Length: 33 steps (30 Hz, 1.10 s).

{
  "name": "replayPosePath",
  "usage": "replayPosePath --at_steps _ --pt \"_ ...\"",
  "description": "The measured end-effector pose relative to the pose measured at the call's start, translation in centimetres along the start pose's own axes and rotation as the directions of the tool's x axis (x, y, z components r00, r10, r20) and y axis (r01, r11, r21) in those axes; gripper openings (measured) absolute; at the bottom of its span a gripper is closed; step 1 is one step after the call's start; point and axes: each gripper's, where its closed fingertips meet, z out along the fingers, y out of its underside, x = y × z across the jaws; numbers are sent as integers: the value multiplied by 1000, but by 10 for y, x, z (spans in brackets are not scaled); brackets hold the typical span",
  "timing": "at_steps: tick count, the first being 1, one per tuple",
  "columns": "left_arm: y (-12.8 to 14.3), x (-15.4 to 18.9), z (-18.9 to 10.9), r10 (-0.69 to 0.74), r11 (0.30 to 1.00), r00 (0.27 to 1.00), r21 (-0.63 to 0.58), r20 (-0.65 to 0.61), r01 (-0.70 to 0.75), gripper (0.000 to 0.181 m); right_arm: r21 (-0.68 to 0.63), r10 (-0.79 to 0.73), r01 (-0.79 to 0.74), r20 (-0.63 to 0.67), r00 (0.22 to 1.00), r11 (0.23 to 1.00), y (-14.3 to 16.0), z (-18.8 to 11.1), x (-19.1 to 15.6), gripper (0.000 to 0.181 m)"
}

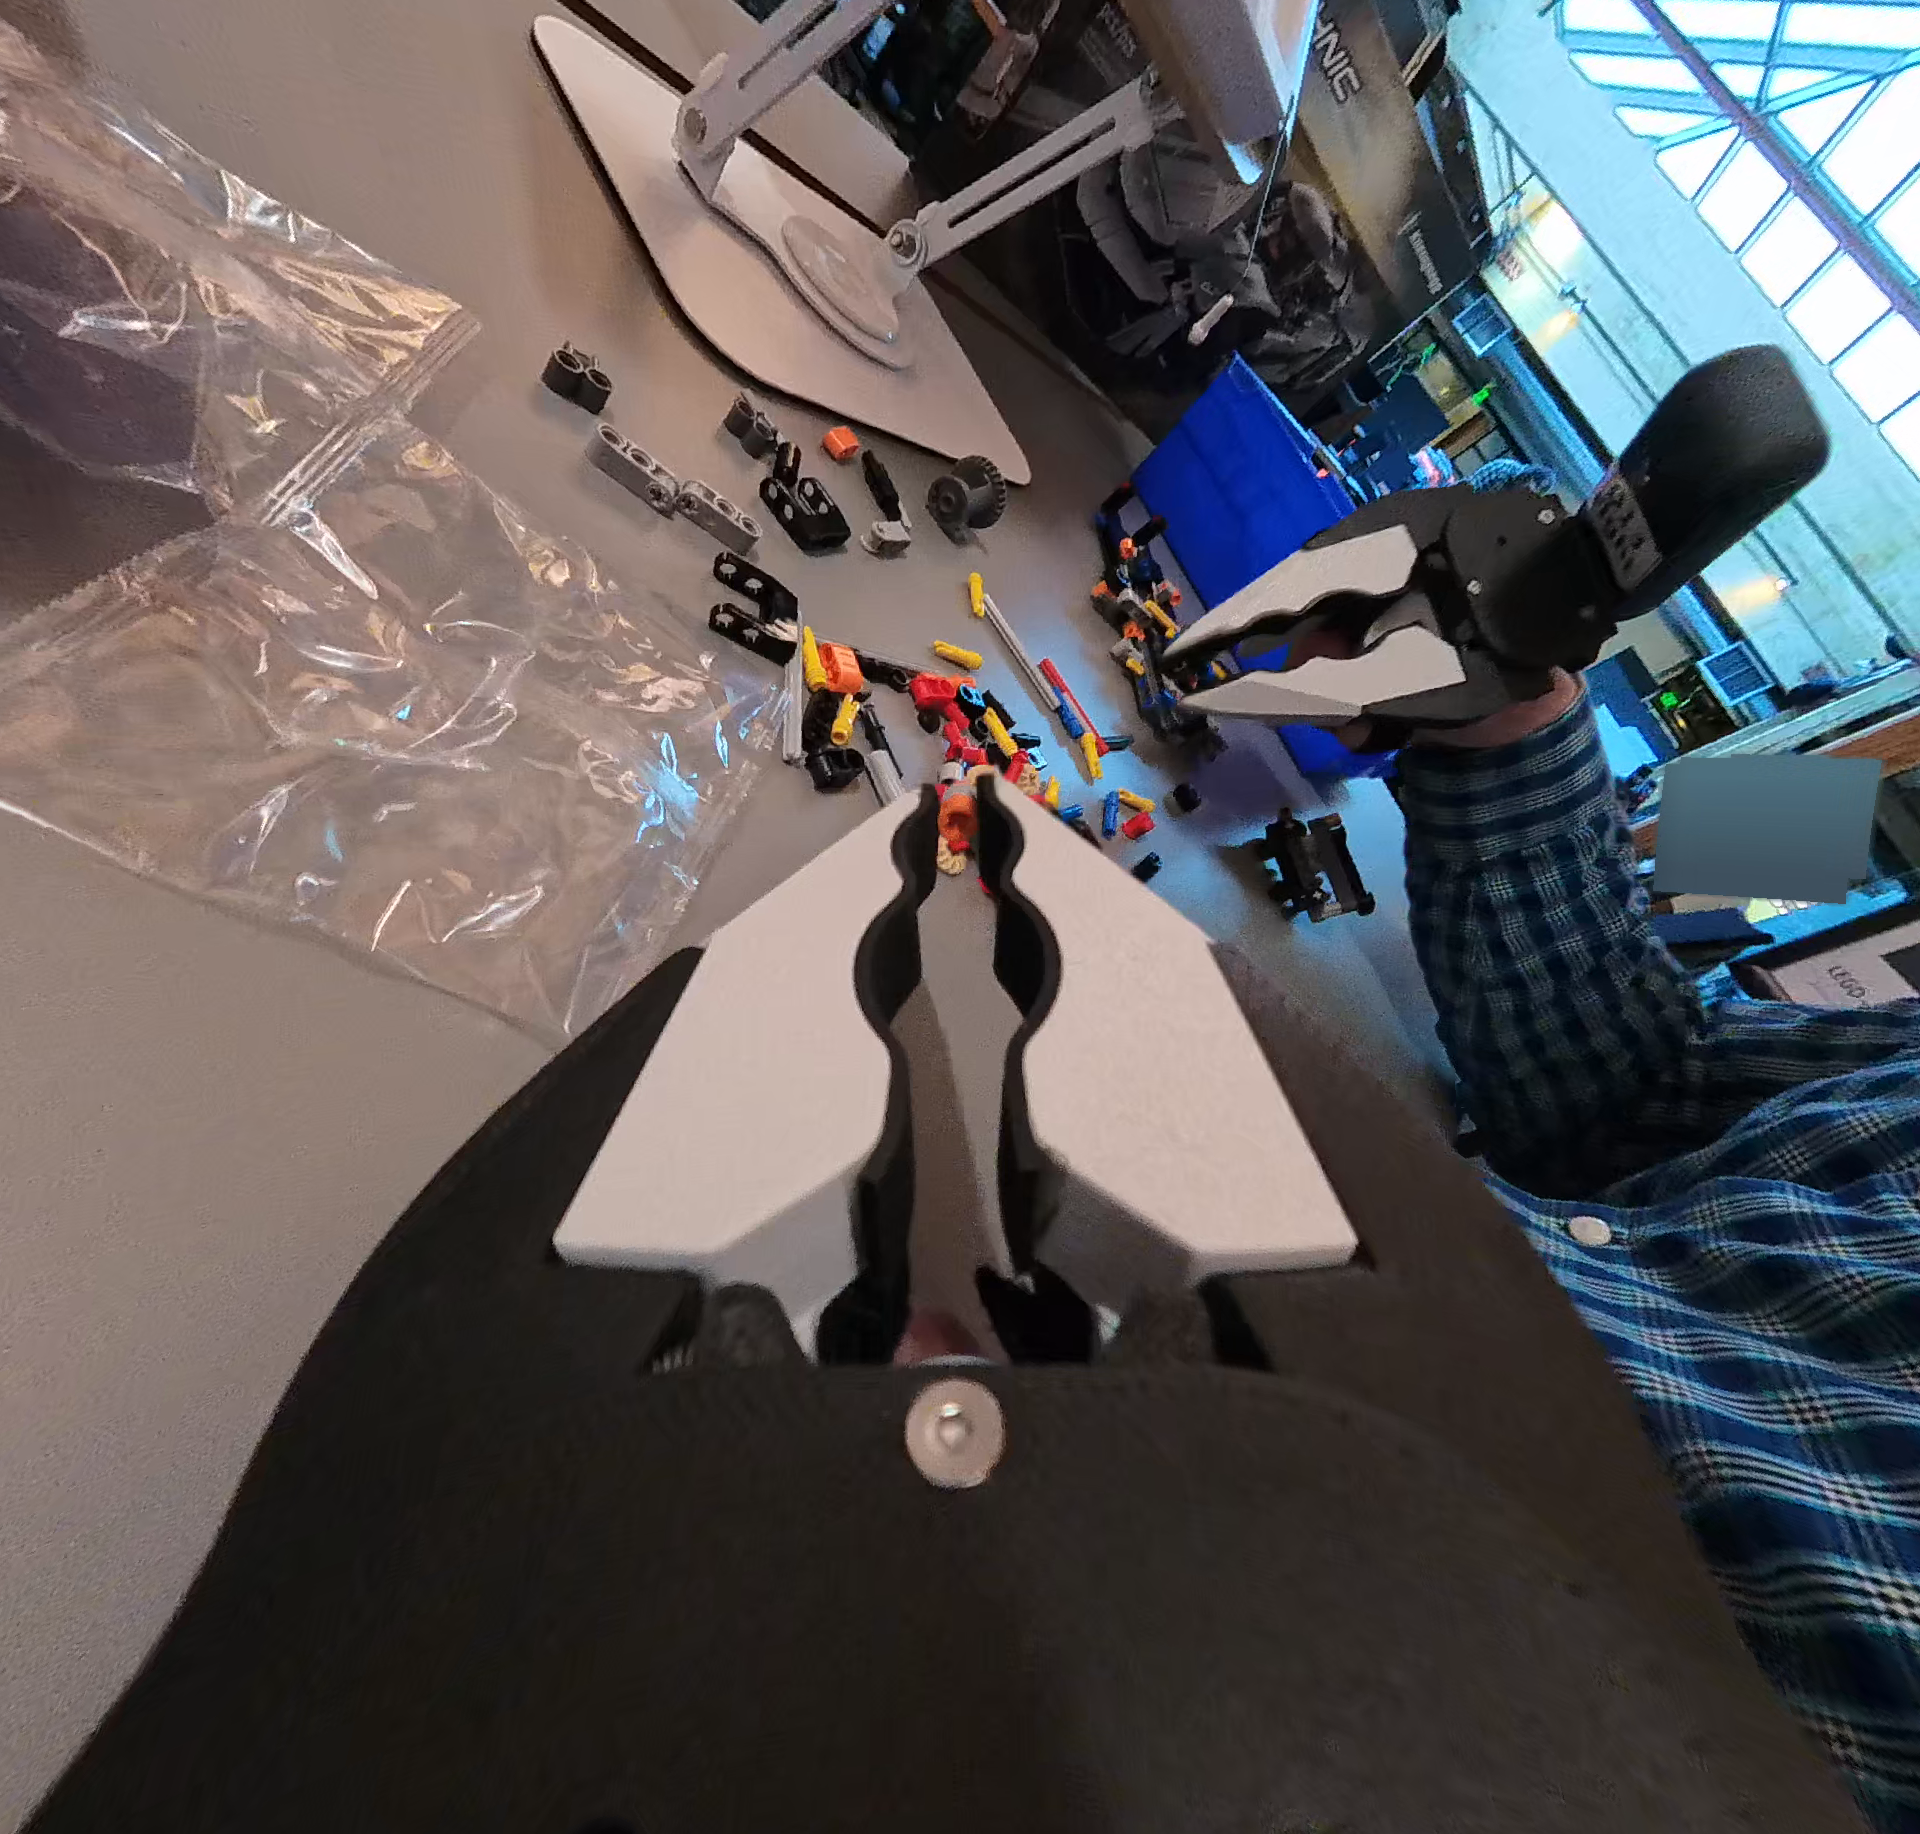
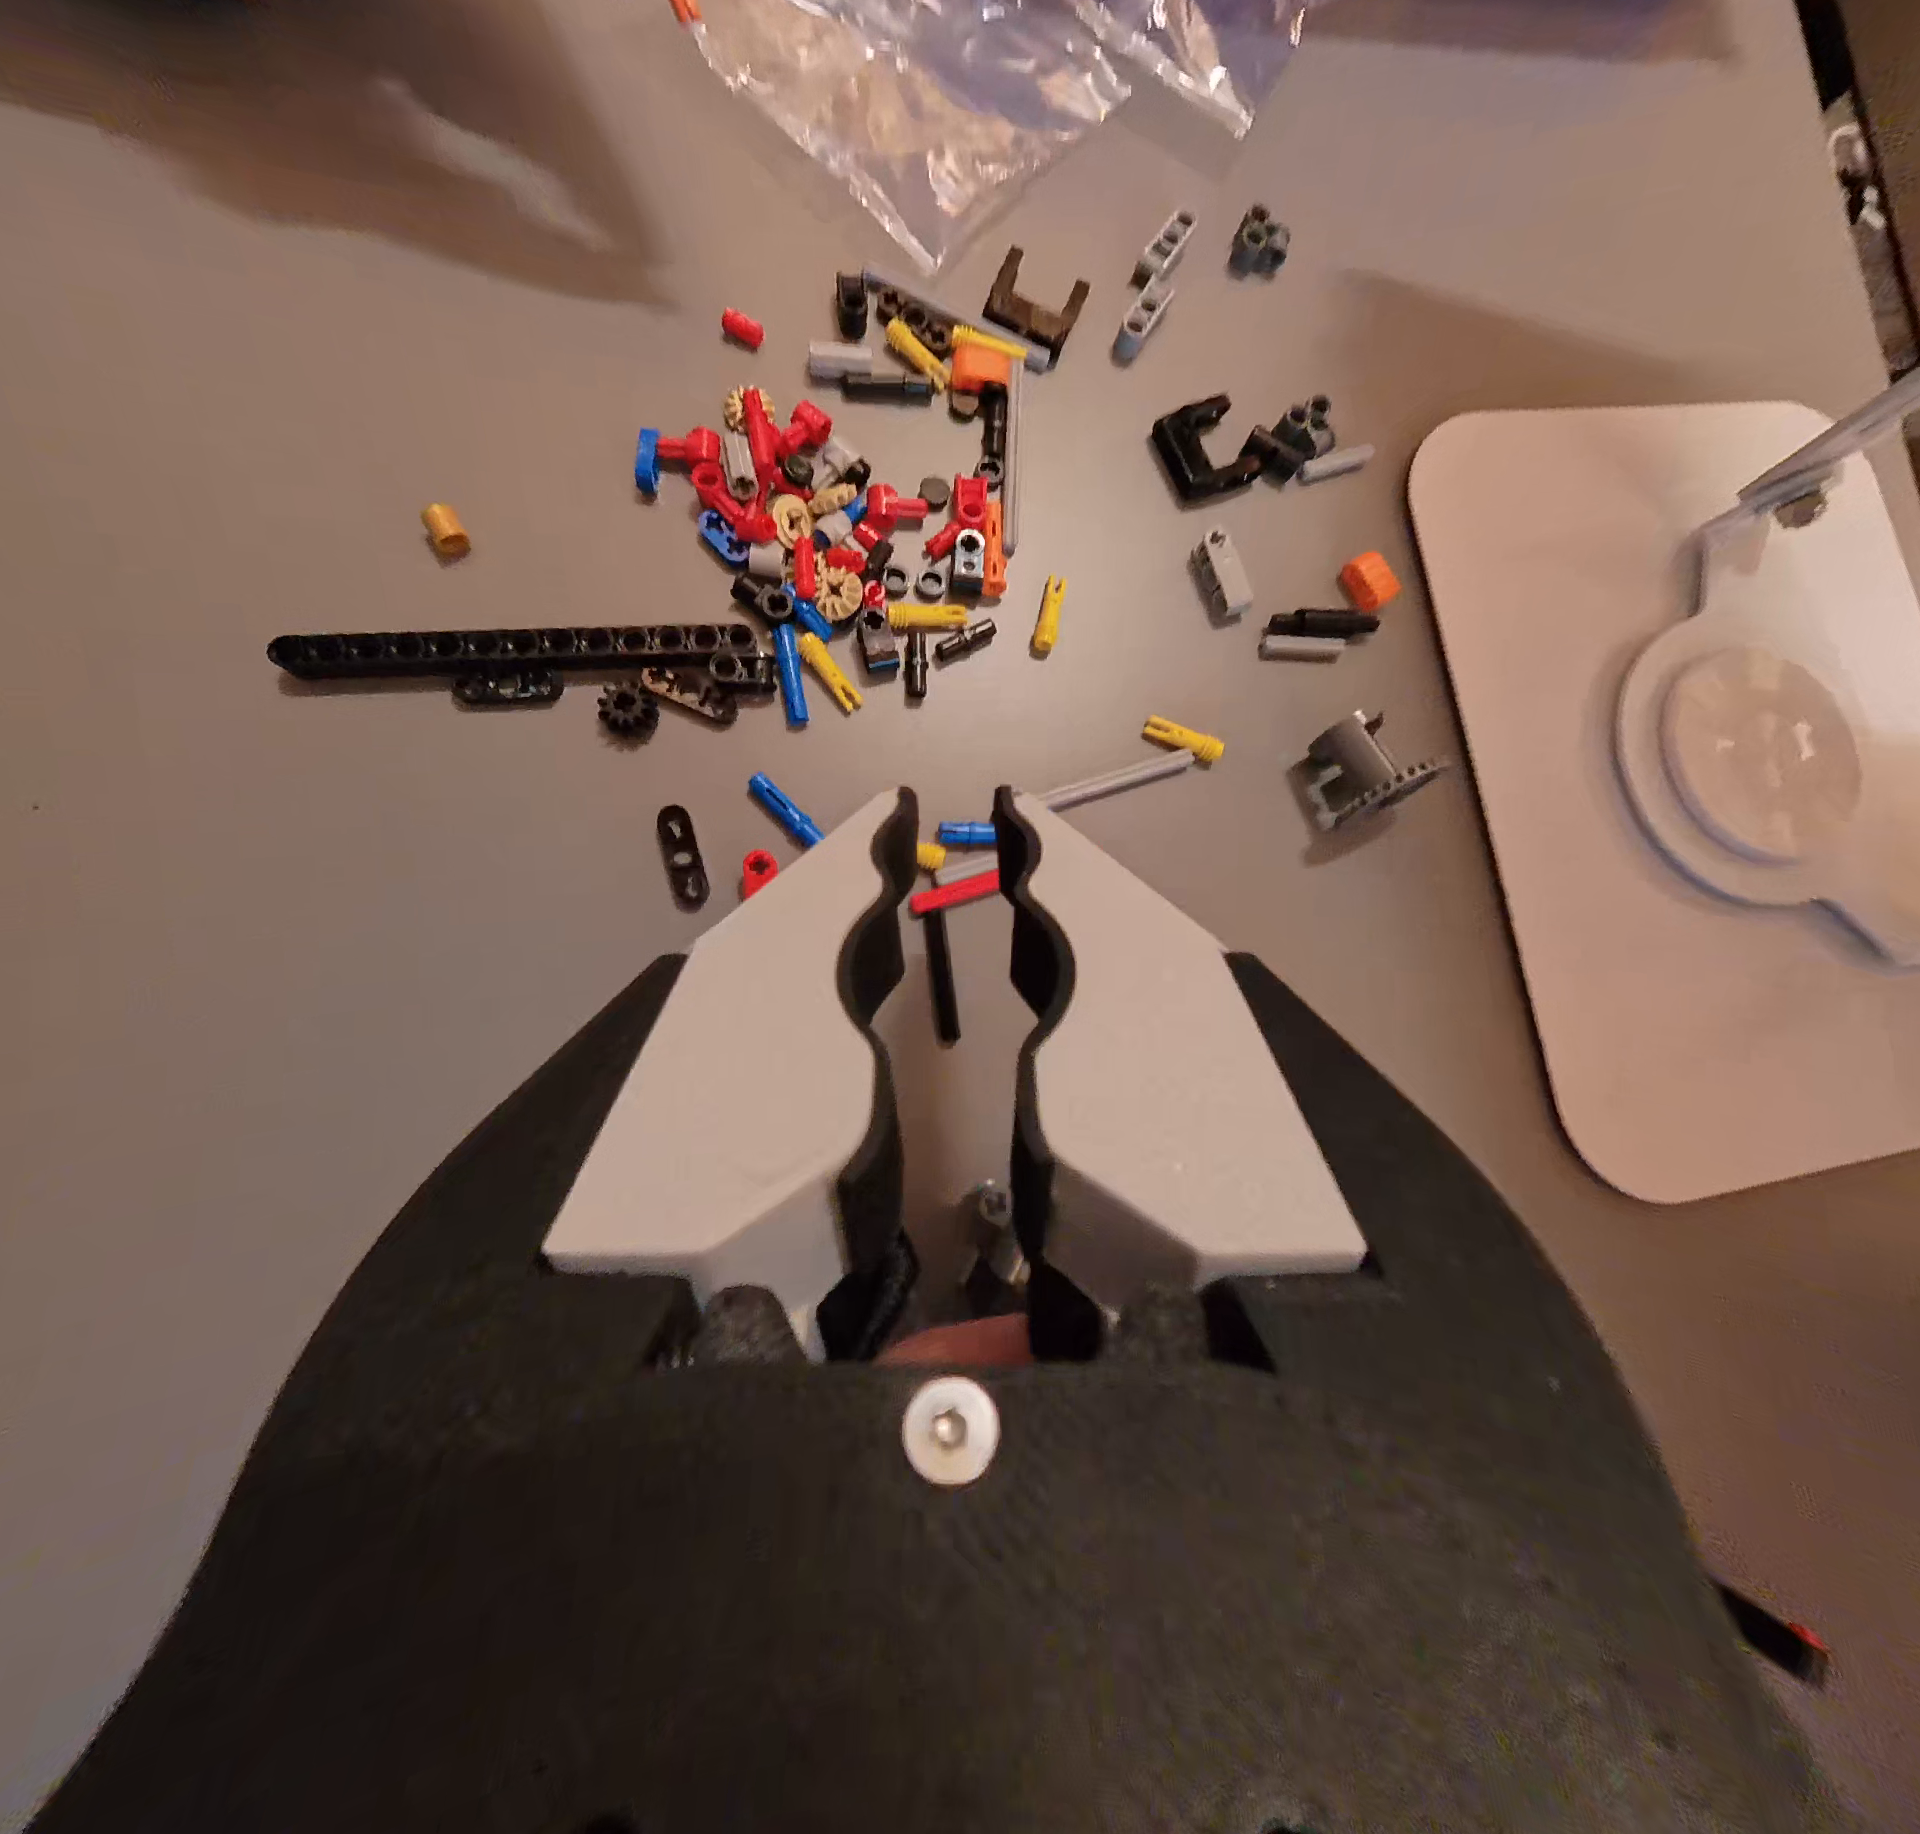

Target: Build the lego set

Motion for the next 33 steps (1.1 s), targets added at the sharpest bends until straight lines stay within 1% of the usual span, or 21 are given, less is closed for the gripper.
replayPosePath --at_steps 4,10,27,33 --pt "2 -3 3 -1 1000 1000 -16 20 1 4 59 -22 21 14 1000 998 -5 0 -3 12" --pt "2 -6 5 -8 1000 999 -29 40 9 4 100 -39 38 7 999 994 -6 -4 -5 12" --pt "9 -14 12 -33 995 996 -90 79 40 4 148 -11 12 -10 1000 989 -6 -15 1 11" --pt "8 -14 13 -28 995 996 -88 79 35 4 129 -16 17 -8 1000 991 -3 -11 0 12"
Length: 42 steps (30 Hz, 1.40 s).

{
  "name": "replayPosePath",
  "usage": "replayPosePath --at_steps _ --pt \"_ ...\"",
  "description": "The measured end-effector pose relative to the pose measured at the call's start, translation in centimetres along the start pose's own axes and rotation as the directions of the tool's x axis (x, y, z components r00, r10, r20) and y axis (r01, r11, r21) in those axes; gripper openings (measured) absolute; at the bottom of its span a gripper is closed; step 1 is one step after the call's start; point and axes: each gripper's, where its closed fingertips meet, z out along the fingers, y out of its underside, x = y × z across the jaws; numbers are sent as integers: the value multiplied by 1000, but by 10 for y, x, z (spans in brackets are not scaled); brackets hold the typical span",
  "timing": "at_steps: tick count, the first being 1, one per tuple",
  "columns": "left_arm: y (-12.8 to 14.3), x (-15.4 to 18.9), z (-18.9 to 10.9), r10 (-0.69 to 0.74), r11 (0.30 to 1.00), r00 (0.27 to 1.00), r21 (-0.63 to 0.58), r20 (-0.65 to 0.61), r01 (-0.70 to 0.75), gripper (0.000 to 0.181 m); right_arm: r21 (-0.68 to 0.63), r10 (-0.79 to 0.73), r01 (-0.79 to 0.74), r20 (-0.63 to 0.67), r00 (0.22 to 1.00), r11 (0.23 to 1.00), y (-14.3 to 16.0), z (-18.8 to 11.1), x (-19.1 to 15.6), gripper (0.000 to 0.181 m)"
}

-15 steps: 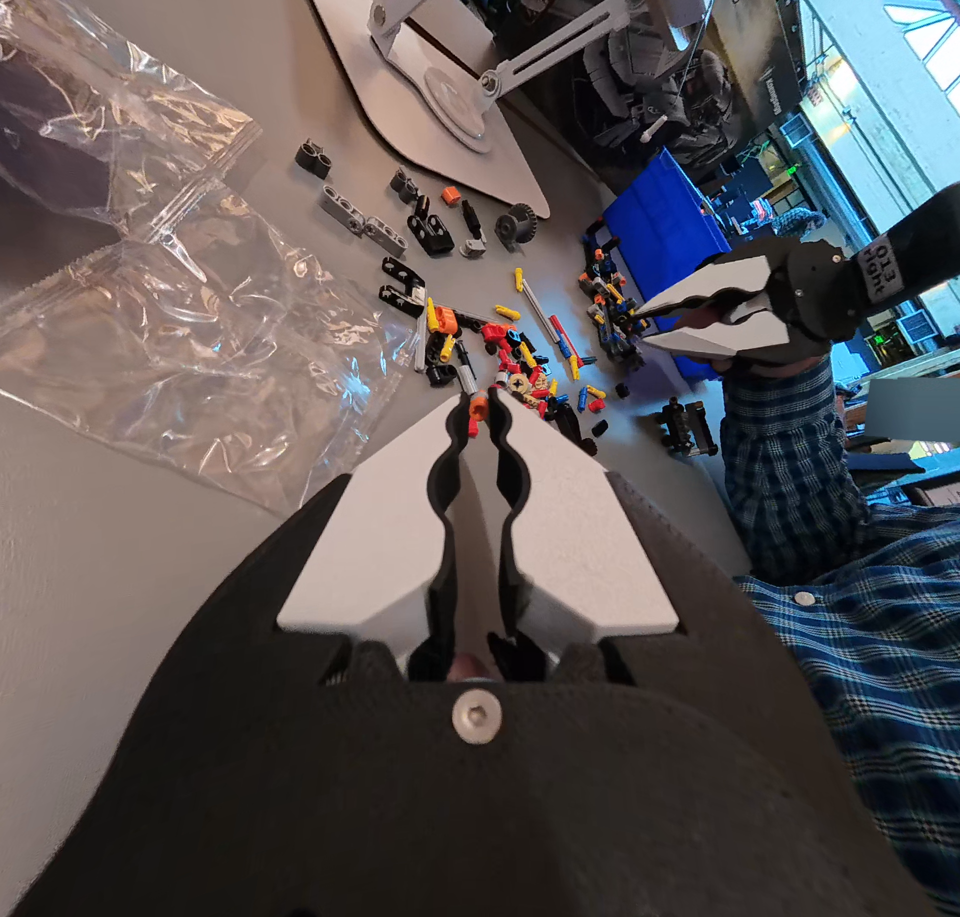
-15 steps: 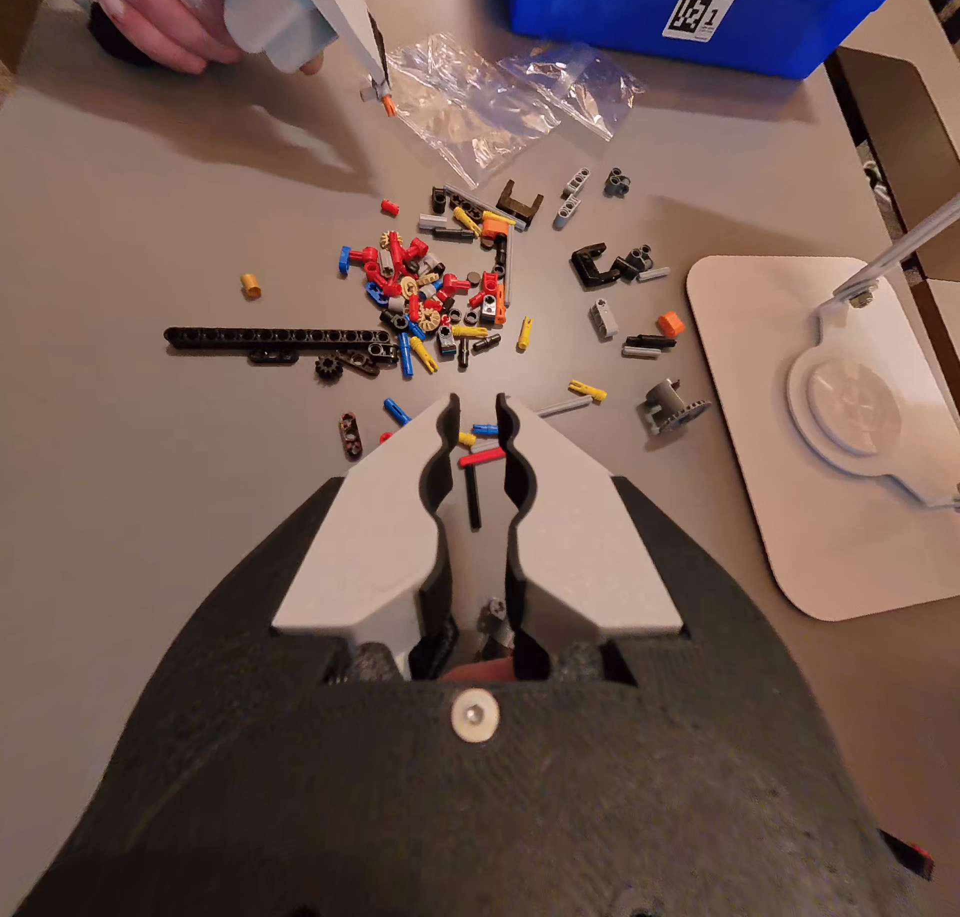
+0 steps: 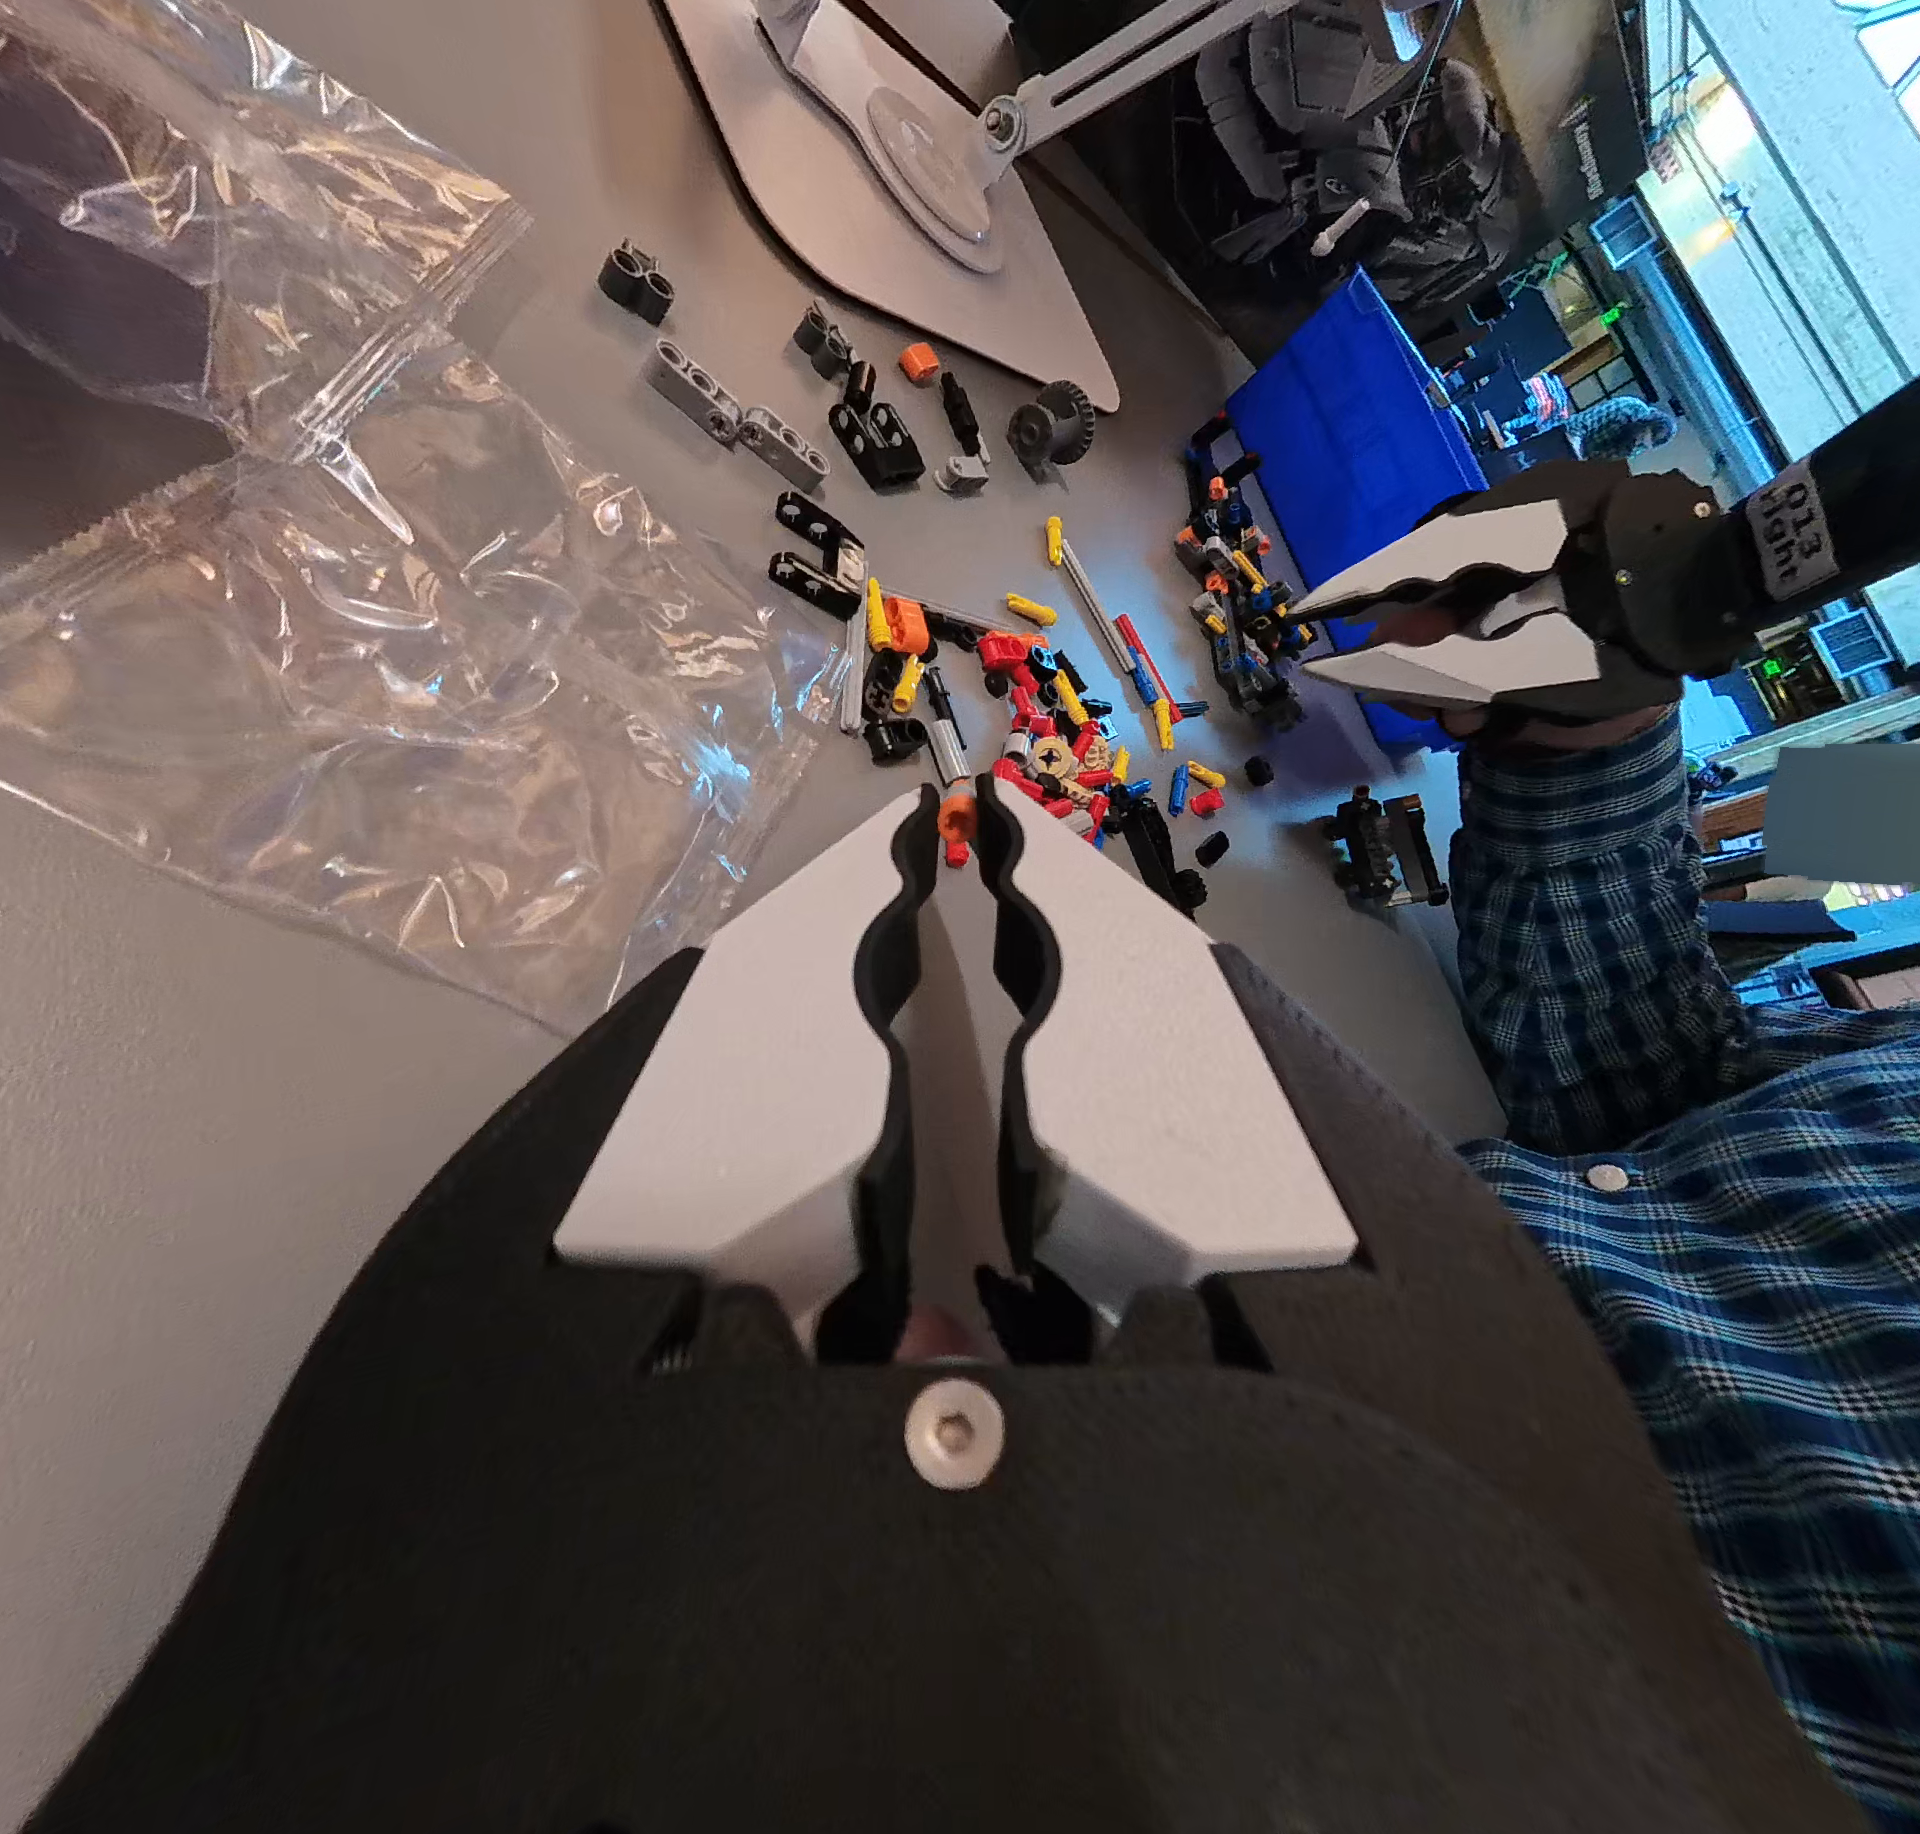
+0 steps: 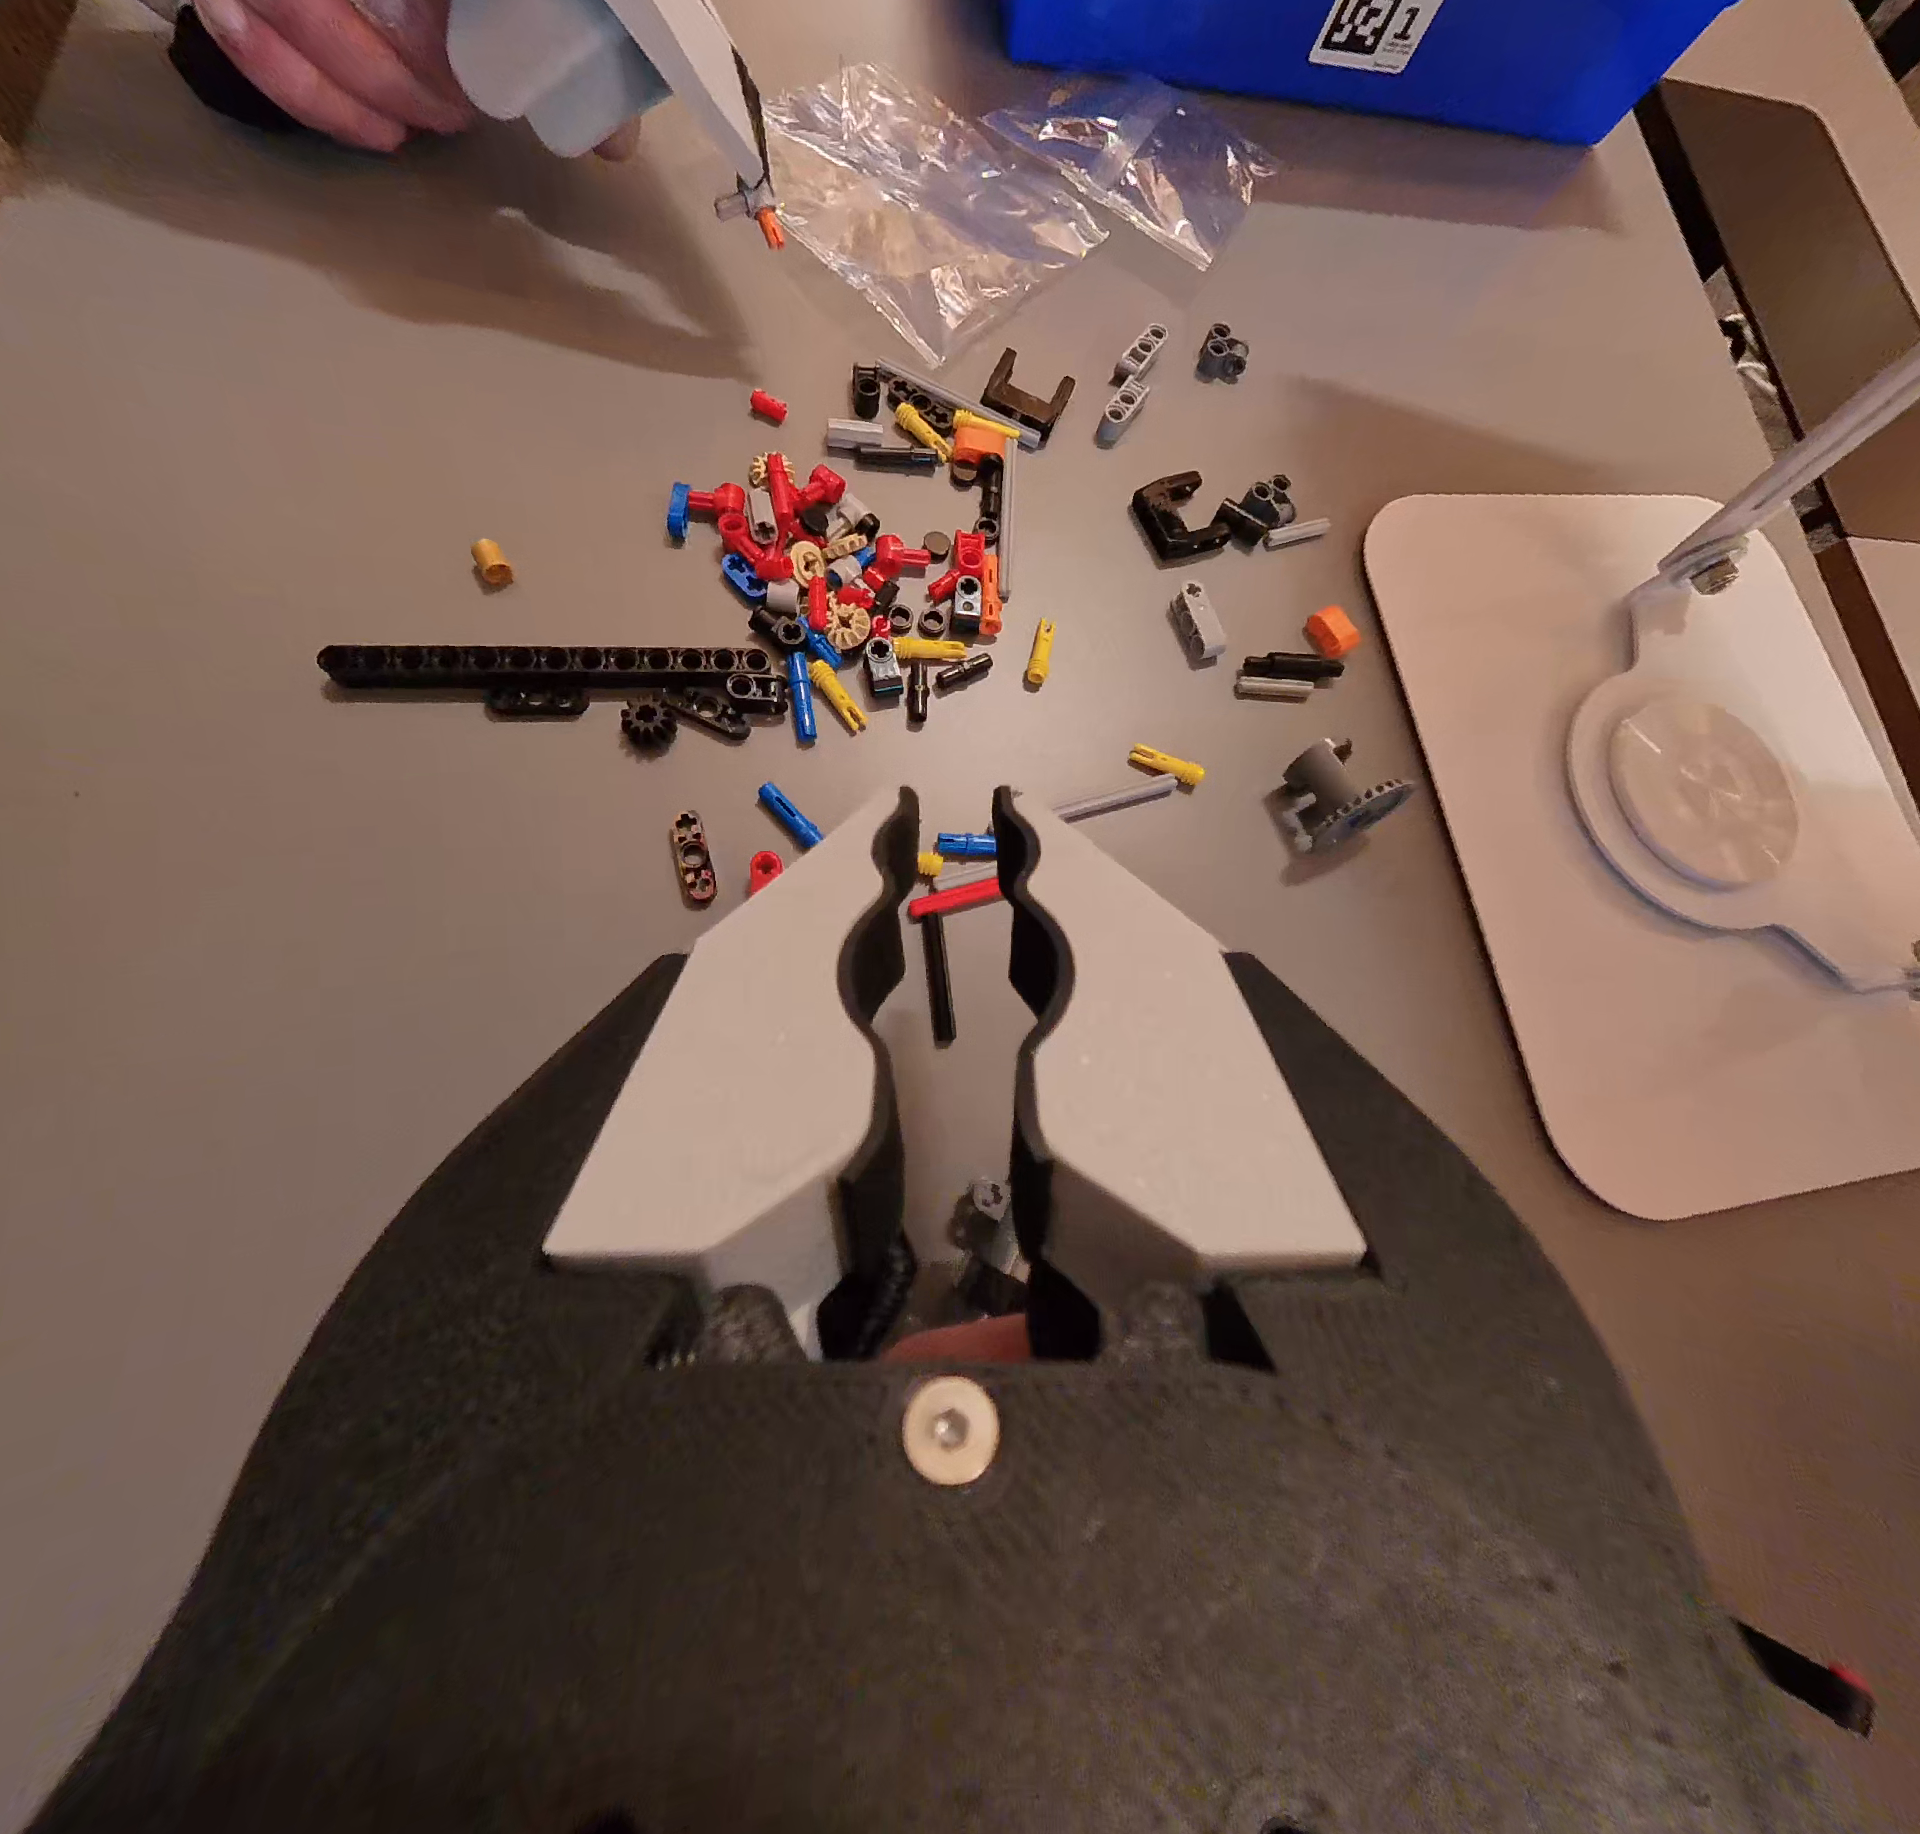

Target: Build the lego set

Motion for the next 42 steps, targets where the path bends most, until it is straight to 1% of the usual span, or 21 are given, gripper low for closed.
replayPosePath --at_steps 7,10,17,22,25,31,34,37,40,42 --pt "-4 4 -4 17 999 1000 39 -15 -17 4 -17 -7 7 -36 999 1000 -2 -2 4 13" --pt "-6 6 -7 22 998 999 59 -26 -21 4 -22 22 -23 -48 999 1000 -5 1 9 13" --pt "-11 10 -13 24 994 998 111 -60 -17 4 -87 28 -35 -71 997 996 -14 17 8 14" --pt "-14 14 -16 33 991 996 133 -87 -22 4 -107 39 -53 -126 991 993 -30 25 20 16" --pt "-16 16 -19 38 988 994 156 -99 -22 4 -142 36 -53 -122 992 988 -36 33 23 16" --pt "-19 19 -25 36 982 990 188 -135 -10 4 -234 68 -76 -45 997 969 -30 62 13 16" --pt "-19 20 -25 40 982 989 188 -144 -13 4 -238 81 -84 -23 996 968 -33 76 6 14" --pt "-19 21 -26 37 982 987 187 -158 -7 4 -253 96 -100 -28 995 962 -32 88 6 12" --pt "-21 21 -28 25 981 985 194 -172 9 4 -287 90 -101 -51 995 953 -23 91 11 12" --pt "-21 21 -28 20 981 984 194 -178 16 4 -294 116 -125 -47 992 948 -18 90 13 10"
